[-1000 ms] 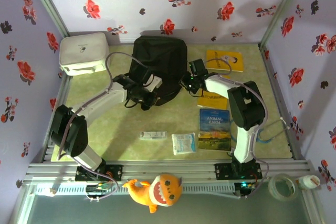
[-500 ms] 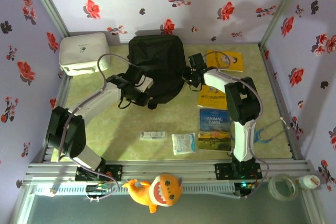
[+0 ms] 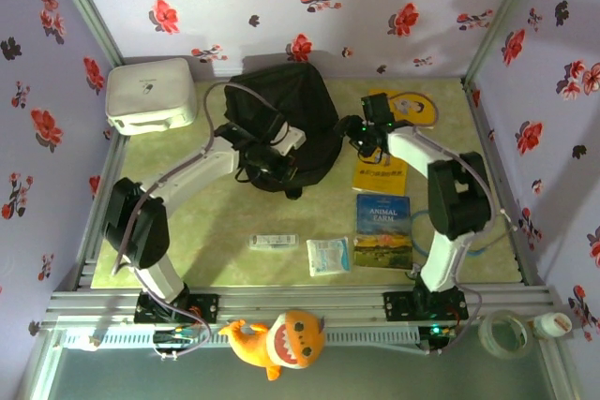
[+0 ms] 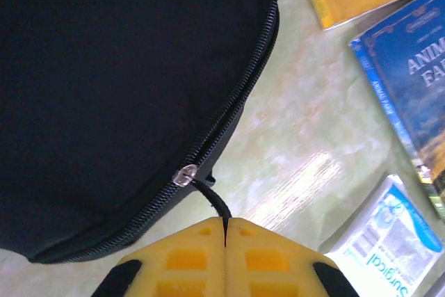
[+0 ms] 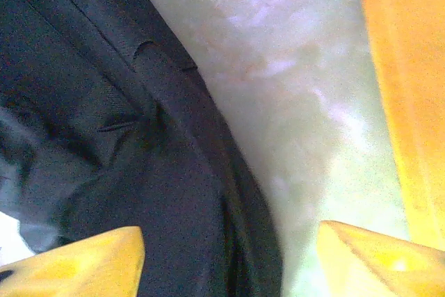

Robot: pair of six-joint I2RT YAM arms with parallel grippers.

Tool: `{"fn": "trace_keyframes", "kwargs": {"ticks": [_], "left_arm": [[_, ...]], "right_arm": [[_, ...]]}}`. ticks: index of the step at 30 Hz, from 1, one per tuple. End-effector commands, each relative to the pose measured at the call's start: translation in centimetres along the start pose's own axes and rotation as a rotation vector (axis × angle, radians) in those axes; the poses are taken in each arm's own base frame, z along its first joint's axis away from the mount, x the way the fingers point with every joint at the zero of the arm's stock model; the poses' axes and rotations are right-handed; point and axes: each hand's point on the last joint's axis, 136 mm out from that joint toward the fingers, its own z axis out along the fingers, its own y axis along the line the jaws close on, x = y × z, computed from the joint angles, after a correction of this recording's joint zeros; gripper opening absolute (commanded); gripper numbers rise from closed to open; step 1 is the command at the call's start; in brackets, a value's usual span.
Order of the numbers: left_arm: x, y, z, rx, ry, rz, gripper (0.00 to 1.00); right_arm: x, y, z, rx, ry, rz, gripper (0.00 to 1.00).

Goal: Pack the student bag
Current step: Unzip the student bag at the top-center of the table.

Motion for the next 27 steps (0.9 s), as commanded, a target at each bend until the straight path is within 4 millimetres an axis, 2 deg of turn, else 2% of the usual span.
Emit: {"fn": "trace_keyframes", "kwargs": {"ticks": [1,5,8,12,15,18,22,27], "left_arm": [[-0.9,-1.6,0.6,0.055,0.007,0.001,0.00],[-1.0,-2.3,1.5,0.071,0.019,0.016,0.00],[-0.8,-2.3,1.8,0.073,0.027,0.019,0.00],[-0.5,-2.3,1.8,0.072,0.028,0.019,0.00],[-0.2,-2.2,1.9,0.072,0.031,0.016,0.00],[0.0,-2.2,1.9,0.071,0.033,0.014,0.00],[0.4,-2.2,1.7,0.070,0.038,0.014,0.00],[2.0,-1.5,0.8,0.027,0.090,0.031,0.00]], "right_arm": [[2.1,-0.8,-2.0,-0.020,0.046,0.097,0.72],[5.4,-1.7,-1.9,-0.048,0.127,0.189,0.75],[7.4,-1.2,-1.4,-0.051,0.177,0.194,0.76],[9.0,-0.1,-0.5,-0.061,0.211,0.176,0.75],[9.8,0.2,0.5,-0.061,0.230,0.185,0.71],[10.2,0.1,1.2,-0.057,0.234,0.200,0.62],[10.0,-0.3,1.6,-0.049,0.215,0.203,0.45],[9.3,-1.3,1.8,-0.006,0.164,0.191,0.30]]}}
